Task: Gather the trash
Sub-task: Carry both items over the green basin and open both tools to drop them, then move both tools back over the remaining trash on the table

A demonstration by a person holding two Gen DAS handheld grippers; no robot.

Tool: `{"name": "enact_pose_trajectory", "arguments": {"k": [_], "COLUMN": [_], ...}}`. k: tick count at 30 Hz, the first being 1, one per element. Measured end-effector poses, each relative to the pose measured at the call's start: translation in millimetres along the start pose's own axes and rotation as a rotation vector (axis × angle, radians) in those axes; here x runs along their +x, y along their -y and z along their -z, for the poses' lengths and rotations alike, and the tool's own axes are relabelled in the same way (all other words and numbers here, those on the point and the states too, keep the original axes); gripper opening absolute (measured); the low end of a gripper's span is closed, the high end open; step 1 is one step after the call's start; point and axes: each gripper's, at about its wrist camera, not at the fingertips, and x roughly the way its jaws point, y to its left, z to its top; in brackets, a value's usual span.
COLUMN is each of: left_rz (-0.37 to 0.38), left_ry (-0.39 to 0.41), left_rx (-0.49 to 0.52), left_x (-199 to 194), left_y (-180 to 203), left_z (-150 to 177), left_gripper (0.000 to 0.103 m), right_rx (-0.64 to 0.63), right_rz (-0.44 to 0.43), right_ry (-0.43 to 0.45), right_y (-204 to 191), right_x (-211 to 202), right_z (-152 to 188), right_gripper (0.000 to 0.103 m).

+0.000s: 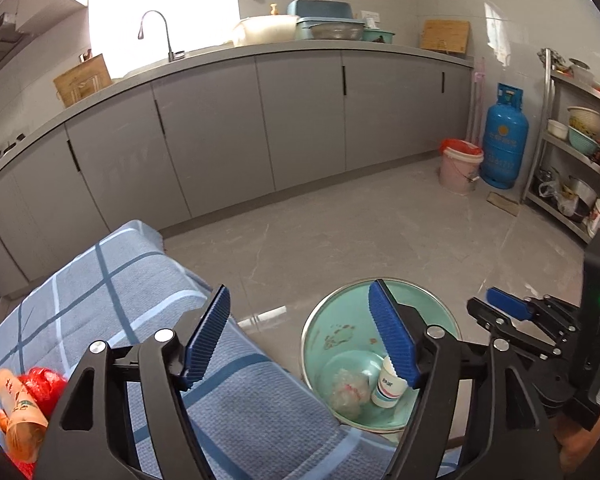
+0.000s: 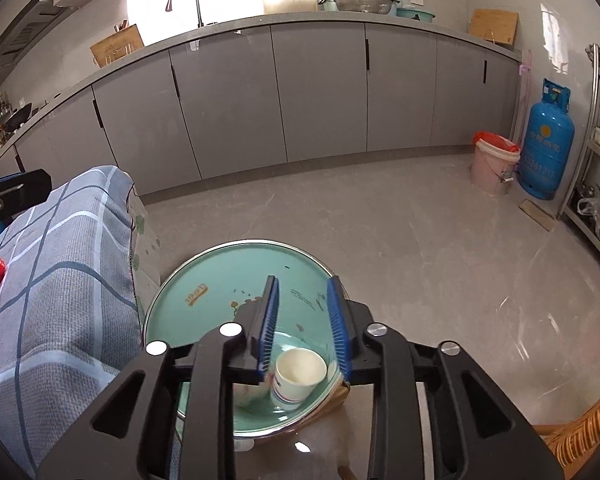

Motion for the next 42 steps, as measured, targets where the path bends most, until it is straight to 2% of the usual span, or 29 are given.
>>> {"name": "enact_pose_trajectory", "arguments": {"k": [4, 6, 12, 23, 32, 42], "left_rz": [-0.030, -0.041, -0.074, -0.118, -0.218, -0.395], "left_ry": [0.000, 0.001, 0.018, 0.040, 0.051, -0.007], "left_rx": [-0.001, -0.002, 0.010, -0.019, -0.055, -0.156], "left_x": [-7, -13, -38, -100, -153, -199], "left_y": [-8, -10, -12, -36, -87, -163], "left_z": [2, 2, 4, 28, 66, 126], "left_gripper": [0.080, 0.083, 0.088, 0.091, 0.091, 0.092], "right_rx": [0.010, 0.012, 0.002, -0.042, -0.113, -0.215], "right_rz": [0.001, -0.004, -0.042, -0.120, -0.209, -0.308], "right_ry": [-0.002, 0.000, 0.014, 0.035, 0.033, 0.025], "right_y": [0, -4, -23, -71, -130, -192], "right_x": [-9, -16, -42, -84, -115, -140], "right_z": [5, 6, 8, 15, 29, 49], "right_gripper": [0.040, 0.048, 0.057, 0.063, 0.068, 0.069]}}
